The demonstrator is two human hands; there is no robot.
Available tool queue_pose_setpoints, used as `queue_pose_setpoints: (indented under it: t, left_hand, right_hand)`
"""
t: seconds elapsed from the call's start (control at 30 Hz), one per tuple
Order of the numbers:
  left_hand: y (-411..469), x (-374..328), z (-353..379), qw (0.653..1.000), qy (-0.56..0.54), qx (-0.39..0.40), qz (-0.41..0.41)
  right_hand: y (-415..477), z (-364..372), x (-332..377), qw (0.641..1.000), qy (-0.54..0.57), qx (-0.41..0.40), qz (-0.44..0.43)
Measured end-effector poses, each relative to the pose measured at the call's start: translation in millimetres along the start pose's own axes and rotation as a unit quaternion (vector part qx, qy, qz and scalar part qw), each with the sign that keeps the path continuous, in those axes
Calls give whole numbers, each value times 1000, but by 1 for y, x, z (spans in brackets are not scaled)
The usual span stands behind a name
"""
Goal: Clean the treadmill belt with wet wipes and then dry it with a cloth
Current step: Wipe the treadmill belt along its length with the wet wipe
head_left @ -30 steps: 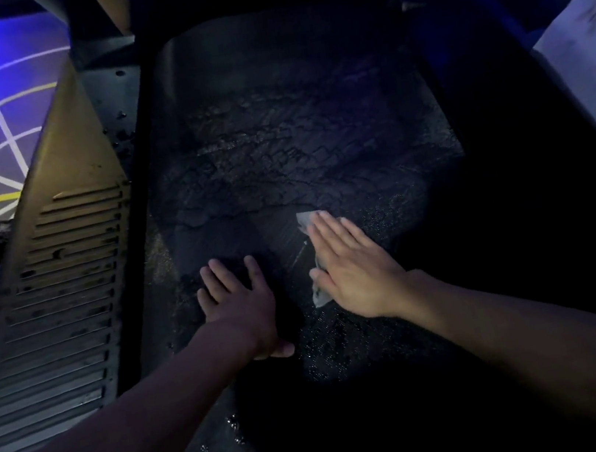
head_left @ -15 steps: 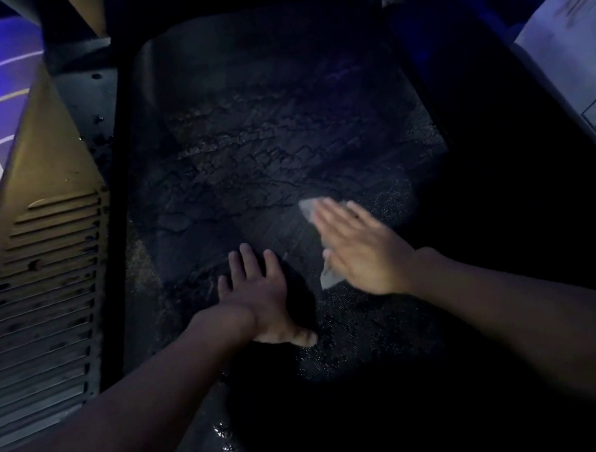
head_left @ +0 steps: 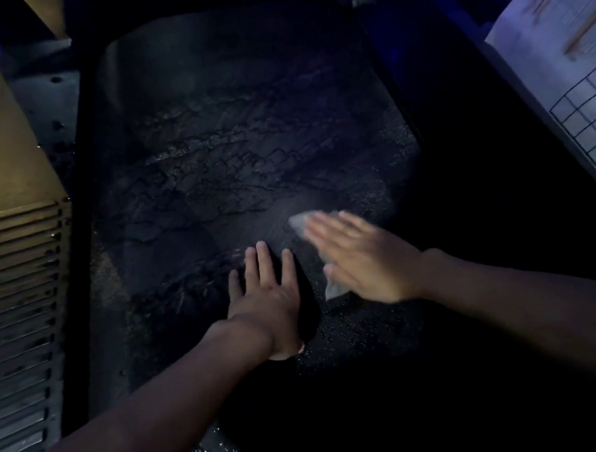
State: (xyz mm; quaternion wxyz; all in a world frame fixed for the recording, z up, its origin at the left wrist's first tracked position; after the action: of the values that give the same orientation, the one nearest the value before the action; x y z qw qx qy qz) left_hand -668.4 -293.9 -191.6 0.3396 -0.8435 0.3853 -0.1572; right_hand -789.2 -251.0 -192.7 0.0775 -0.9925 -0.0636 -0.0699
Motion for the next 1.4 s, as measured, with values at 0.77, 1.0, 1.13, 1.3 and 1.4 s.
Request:
queue_pose_setpoints:
  t: [0.77, 1.0, 1.13, 1.3, 1.4]
  left_hand:
    - [7, -46, -6, 999, 38, -13, 35]
    - [9, -56, -7, 999, -5, 3, 34]
    - [9, -59, -6, 1000, 19, -13, 17]
    - [2, -65, -7, 999, 9, -33, 11]
    - [-5, -73, -7, 997, 24, -64, 29]
  right_hand:
    - [-44, 3, -48, 994, 36, 6, 104]
    - [-61, 1, -77, 970, 67, -27, 233]
    - [-84, 2, -98, 951, 112, -25, 288]
    - [-90, 11, -67, 956, 81, -62, 275]
    - [-100, 12, -87, 935, 108, -58, 334]
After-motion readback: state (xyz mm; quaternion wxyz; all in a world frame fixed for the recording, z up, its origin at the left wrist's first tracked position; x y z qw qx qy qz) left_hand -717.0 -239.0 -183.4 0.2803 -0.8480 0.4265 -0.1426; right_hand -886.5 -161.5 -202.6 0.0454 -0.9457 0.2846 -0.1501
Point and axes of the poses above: each hand's wrist, its own y-axis towards the middle knuckle, its own z-axis out of the palm, x = y × z, the point moved 9 cm from there along y, towards the middle knuckle, and after that the axes turned 5 degrees about -z, right-handed, at the moved point
